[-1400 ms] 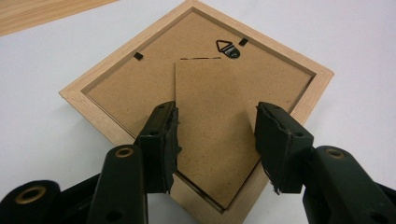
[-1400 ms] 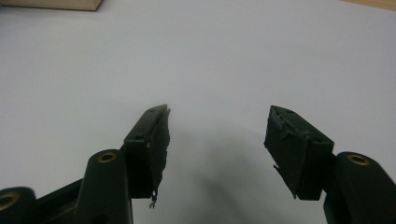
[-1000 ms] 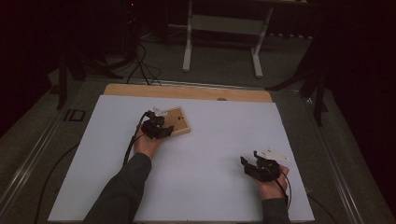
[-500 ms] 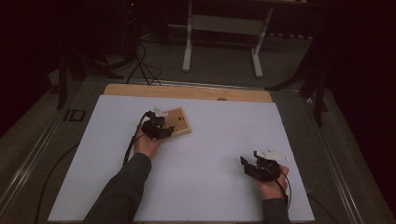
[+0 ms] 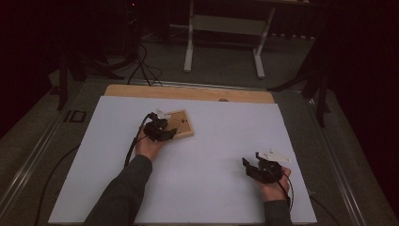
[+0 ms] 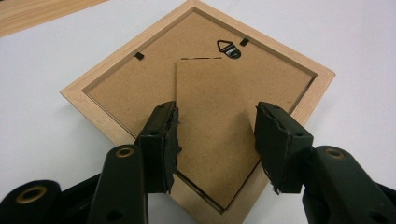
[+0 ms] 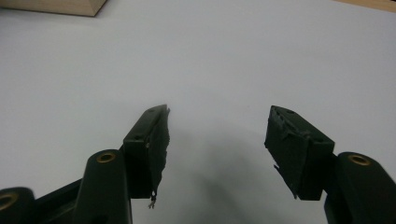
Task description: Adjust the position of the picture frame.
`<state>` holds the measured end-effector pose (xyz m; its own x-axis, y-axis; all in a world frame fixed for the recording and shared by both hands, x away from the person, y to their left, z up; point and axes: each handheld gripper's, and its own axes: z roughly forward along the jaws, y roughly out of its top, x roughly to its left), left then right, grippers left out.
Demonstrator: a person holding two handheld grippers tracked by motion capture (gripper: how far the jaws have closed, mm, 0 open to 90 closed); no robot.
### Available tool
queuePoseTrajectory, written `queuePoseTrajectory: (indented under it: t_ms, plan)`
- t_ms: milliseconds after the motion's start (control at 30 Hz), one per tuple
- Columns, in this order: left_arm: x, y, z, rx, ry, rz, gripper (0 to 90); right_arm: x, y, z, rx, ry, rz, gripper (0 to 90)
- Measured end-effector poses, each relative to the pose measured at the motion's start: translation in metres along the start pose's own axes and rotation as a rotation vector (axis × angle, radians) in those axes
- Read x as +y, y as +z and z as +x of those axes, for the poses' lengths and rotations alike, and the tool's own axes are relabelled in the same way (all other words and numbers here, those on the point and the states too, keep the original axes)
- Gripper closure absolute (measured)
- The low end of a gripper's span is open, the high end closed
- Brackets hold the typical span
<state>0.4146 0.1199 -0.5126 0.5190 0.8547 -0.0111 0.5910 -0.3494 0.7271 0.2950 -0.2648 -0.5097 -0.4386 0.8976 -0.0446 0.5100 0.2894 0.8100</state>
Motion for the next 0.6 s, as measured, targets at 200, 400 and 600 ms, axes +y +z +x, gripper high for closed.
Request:
queuePoseTrajectory:
  t_ms: [200,400,600]
  plan:
    - [-0.0002,0.0000,-0.0019,-0.015,0.012,-0.002,50.4,0.0000,0.0000,0.0002,0.000,0.001,0.001,39.0]
    - [-0.0002,0.0001,-0.0034,-0.026,0.025,-0.001,50.4,0.0000,0.0002,0.0004,0.001,0.000,0.001,38.9]
    - [-0.0006,0.0003,-0.0046,-0.040,0.033,-0.006,50.4,-0.0001,0.0001,-0.0001,-0.002,0.001,-0.001,38.6]
